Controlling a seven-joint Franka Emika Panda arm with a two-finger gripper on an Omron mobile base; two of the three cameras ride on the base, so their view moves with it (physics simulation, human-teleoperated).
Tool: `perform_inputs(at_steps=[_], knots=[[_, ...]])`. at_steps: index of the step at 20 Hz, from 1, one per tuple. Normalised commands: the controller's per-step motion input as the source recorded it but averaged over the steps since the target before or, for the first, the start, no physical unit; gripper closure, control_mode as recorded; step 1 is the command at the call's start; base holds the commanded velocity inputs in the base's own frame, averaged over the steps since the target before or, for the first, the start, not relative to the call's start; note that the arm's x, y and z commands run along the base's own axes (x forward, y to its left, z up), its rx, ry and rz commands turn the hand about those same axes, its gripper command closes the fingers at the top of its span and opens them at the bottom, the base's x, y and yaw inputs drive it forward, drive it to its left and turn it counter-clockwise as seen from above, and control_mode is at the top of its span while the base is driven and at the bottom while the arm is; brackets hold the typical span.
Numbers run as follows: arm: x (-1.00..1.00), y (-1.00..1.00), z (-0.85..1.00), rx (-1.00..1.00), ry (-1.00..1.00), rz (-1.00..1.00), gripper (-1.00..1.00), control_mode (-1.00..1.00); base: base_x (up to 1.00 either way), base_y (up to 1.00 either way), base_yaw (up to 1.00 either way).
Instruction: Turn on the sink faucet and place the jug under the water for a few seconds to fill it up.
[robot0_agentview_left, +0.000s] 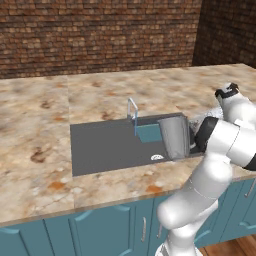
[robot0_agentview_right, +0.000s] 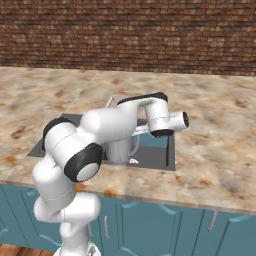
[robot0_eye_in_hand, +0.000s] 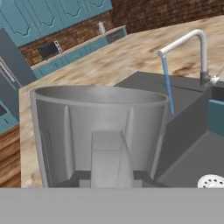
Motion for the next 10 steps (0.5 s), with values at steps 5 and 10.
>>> perform_inputs(at_steps=[5, 10], knots=[[0.32, -0.49, 0.08, -0.01, 0.05, 0.00, 1.00, -1.00, 0.00, 0.00, 0.00], [0.25, -0.36, 0.04, -0.05, -0.04, 0.00, 1.00, -1.00, 0.00, 0.00, 0.00]])
